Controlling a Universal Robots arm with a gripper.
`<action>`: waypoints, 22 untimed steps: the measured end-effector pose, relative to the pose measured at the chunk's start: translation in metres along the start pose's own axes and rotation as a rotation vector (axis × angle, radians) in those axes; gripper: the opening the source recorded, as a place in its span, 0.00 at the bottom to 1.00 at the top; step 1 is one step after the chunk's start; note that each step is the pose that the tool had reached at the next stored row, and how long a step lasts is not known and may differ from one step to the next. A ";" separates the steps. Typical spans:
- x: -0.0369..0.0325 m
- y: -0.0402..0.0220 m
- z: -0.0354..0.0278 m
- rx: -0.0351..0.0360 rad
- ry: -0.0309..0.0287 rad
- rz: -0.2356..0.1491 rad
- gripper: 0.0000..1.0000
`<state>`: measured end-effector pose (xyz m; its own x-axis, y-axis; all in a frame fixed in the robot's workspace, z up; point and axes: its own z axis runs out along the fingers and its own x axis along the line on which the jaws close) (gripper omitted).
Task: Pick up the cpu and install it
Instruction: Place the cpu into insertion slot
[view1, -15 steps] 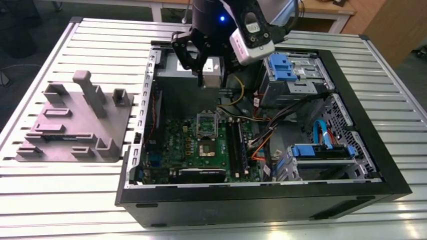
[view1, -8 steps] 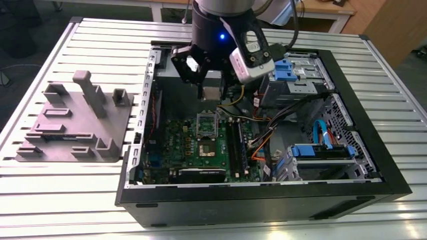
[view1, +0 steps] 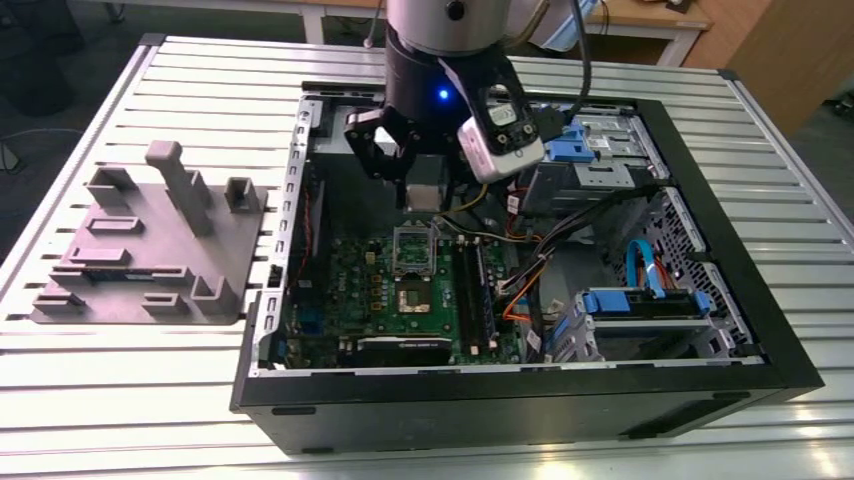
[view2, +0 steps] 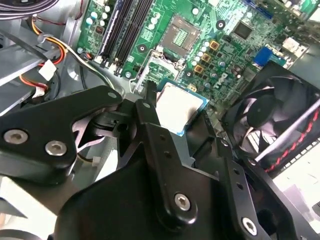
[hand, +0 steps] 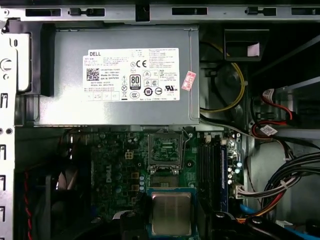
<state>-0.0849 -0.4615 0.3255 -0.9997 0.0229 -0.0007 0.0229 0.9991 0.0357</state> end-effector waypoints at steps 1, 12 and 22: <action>-0.0001 0.0000 0.0019 0.0000 0.0000 0.000 0.47; -0.0002 -0.0008 0.0218 0.0001 0.0000 0.000 0.47; -0.0001 -0.0011 0.0288 0.0000 0.0000 0.000 0.47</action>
<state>-0.0848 -0.4615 0.2967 -0.9997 0.0228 -0.0007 0.0228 0.9991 0.0357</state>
